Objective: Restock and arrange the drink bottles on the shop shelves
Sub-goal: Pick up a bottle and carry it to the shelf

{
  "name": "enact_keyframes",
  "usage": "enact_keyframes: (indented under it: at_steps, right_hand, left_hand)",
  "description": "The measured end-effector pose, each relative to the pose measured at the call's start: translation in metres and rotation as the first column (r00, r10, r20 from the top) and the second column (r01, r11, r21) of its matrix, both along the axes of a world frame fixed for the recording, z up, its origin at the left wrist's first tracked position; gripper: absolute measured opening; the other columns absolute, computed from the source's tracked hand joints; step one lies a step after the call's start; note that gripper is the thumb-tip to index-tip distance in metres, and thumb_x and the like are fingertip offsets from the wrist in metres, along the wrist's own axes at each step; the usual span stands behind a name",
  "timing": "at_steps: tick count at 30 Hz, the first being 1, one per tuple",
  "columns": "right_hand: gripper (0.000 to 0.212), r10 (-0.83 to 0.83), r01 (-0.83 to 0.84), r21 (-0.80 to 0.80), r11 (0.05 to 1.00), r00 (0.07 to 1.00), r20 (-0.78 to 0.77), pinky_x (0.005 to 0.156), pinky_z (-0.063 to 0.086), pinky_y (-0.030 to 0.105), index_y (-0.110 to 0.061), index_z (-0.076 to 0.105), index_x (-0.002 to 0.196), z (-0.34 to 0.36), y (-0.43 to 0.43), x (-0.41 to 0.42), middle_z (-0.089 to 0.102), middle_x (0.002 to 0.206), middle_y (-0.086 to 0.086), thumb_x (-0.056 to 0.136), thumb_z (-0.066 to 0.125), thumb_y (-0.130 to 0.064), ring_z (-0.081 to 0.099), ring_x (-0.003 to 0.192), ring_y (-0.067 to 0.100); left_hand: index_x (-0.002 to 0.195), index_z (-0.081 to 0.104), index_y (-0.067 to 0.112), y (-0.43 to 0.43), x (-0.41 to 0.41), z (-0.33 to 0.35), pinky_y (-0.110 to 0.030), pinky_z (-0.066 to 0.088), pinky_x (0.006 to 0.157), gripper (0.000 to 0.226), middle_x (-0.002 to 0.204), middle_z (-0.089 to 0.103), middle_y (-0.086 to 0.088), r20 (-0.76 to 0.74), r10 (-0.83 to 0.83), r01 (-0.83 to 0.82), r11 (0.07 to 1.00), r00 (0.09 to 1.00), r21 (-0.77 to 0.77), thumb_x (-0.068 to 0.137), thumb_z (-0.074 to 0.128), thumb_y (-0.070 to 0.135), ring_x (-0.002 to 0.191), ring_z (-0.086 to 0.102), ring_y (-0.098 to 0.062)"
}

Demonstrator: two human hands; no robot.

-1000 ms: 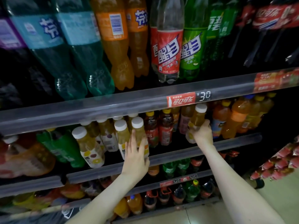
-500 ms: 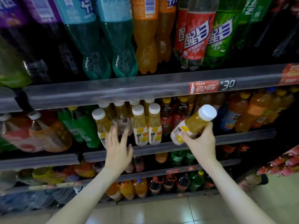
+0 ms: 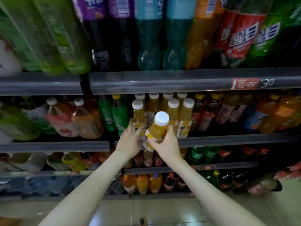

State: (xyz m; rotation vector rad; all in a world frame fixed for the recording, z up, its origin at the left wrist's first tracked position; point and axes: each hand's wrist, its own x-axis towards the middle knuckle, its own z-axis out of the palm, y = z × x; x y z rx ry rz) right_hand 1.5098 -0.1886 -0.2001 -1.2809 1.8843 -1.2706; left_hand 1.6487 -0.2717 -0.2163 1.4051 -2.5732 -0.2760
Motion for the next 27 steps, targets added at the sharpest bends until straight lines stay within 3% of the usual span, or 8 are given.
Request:
enact_keyframes:
  at_steps: [7, 11, 15, 20, 22, 25, 27]
  right_hand:
    - [0.060, -0.184, 0.184, -0.049, 0.982, 0.983, -0.004, 0.086, 0.043, 0.025, -0.011, 0.039, 0.124, -0.004, -0.029, 0.016, 0.053, 0.122, 0.007, 0.080, 0.076, -0.024, 0.054, 0.114, 0.022]
    - [0.060, -0.221, 0.221, -0.010, 0.975, 0.970, -0.100, 0.090, 0.045, 0.032, -0.007, 0.037, 0.127, -0.010, -0.050, 0.022, 0.049, 0.125, 0.012, 0.082, 0.074, -0.024, 0.051, 0.117, 0.028]
    - [0.057, -0.249, 0.269, 0.070, 0.960, 0.944, -0.217, 0.087, 0.050, 0.042, -0.006, 0.035, 0.128, -0.023, -0.062, 0.023, 0.050, 0.126, 0.015, 0.087, 0.068, -0.028, 0.054, 0.113, 0.032]
    - [0.051, -0.264, 0.346, 0.138, 0.928, 0.873, -0.411, 0.083, 0.052, 0.041, -0.008, 0.032, 0.133, -0.023, -0.067, 0.012, 0.052, 0.126, 0.015, 0.092, 0.060, -0.020, 0.055, 0.113, 0.031]
    - [0.064, -0.218, 0.285, 0.029, 0.958, 0.790, -0.573, 0.086, 0.050, 0.043, -0.009, 0.029, 0.135, -0.024, -0.063, 0.014, 0.049, 0.126, 0.019, 0.085, 0.068, -0.009, 0.052, 0.113, 0.035]
    - [0.085, -0.225, 0.205, -0.130, 0.970, 0.565, -0.794, 0.084, 0.049, 0.051, -0.011, 0.034, 0.134, -0.029, -0.062, 0.012, 0.050, 0.123, 0.029, 0.064, 0.079, 0.001, 0.055, 0.103, 0.044]
    - [0.094, -0.186, 0.202, -0.100, 0.974, 0.467, -0.864, 0.093, 0.042, 0.056, -0.021, 0.035, 0.140, -0.029, -0.064, 0.007, 0.043, 0.133, 0.027, 0.061, 0.080, 0.000, 0.052, 0.111, 0.044]
  left_hand:
    - [0.151, 0.008, 0.034, -0.014, 0.020, 0.002, -0.036, 0.036, 0.106, 0.069, 0.159, -0.009, -0.009, -0.040, -0.094, 0.098, 0.989, 0.995, 0.111, 0.096, 0.047, 0.021, 0.145, 0.012, -0.033]
    - [0.152, 0.007, 0.034, -0.012, 0.021, 0.005, -0.031, 0.043, 0.093, 0.068, 0.159, -0.011, -0.010, -0.096, -0.099, 0.113, 0.982, 0.990, 0.152, 0.097, 0.043, 0.015, 0.138, 0.030, -0.034]
    - [0.150, 0.001, 0.038, -0.012, 0.014, -0.004, -0.035, 0.044, 0.094, 0.073, 0.158, -0.007, -0.019, -0.171, -0.069, 0.108, 0.967, 0.983, 0.229, 0.096, 0.042, 0.010, 0.132, 0.038, -0.038]
    - [0.149, 0.002, 0.042, -0.017, 0.004, -0.009, -0.031, 0.045, 0.077, 0.073, 0.156, -0.002, -0.026, -0.180, -0.045, 0.095, 0.955, 0.983, 0.282, 0.096, 0.040, 0.010, 0.104, 0.057, -0.040]
    - [0.149, 0.003, 0.042, -0.019, 0.002, -0.010, -0.034, 0.048, 0.077, 0.071, 0.155, 0.003, -0.027, -0.178, -0.050, 0.095, 0.963, 0.983, 0.252, 0.096, 0.039, 0.011, 0.099, 0.058, -0.040]
    - [0.150, 0.005, 0.041, -0.020, -0.001, -0.013, -0.038, 0.048, 0.083, 0.068, 0.155, 0.008, -0.028, -0.194, -0.068, 0.110, 0.971, 0.979, 0.214, 0.097, 0.039, 0.014, 0.107, 0.055, -0.041]
    - [0.149, 0.006, 0.042, -0.019, -0.003, -0.014, -0.038, 0.047, 0.084, 0.066, 0.155, 0.008, -0.027, -0.199, -0.076, 0.117, 0.972, 0.977, 0.204, 0.098, 0.039, 0.016, 0.113, 0.053, -0.042]
